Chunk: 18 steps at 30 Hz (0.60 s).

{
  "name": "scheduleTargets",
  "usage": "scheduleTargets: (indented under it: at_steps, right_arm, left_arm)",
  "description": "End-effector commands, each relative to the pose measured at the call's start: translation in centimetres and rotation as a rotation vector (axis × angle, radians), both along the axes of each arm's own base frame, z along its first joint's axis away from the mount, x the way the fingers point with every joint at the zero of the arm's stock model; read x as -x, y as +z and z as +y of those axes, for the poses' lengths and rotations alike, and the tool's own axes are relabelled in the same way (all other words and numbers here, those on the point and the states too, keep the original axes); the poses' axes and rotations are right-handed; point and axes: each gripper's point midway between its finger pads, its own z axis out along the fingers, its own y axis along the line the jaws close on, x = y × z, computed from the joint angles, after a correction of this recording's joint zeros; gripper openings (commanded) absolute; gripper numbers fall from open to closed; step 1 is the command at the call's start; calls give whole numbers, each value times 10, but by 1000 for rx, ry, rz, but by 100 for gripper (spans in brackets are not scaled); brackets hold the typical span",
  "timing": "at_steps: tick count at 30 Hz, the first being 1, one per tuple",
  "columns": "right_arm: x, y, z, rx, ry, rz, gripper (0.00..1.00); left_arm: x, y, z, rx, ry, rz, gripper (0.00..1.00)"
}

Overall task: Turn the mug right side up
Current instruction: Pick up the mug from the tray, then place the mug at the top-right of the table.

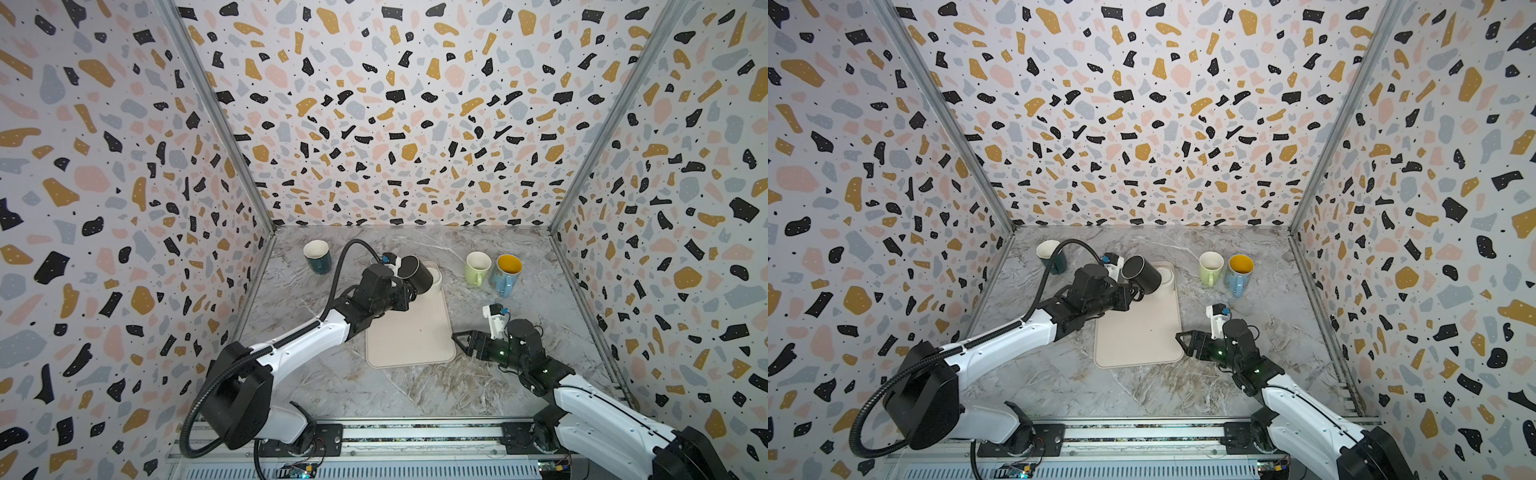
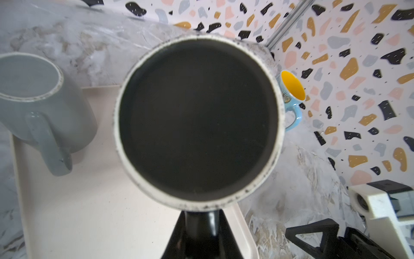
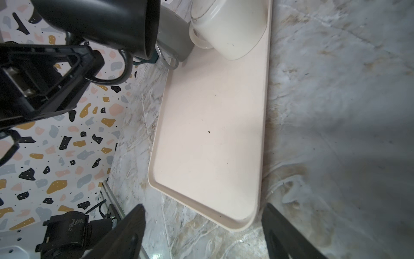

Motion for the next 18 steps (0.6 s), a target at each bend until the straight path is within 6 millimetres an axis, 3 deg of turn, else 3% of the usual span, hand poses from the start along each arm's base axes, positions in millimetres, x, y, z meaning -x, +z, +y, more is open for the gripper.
scheduleTargets:
  at_steps: [1,18]
  right_arm:
    - [-13,35,9,-57,24,-75,82]
    - [-38,76,35,-216,92,-181,82]
  left_arm:
    - [-9,68,-7,157,6,-214,0]
    - [2,91,-5,278,-13,-322,0]
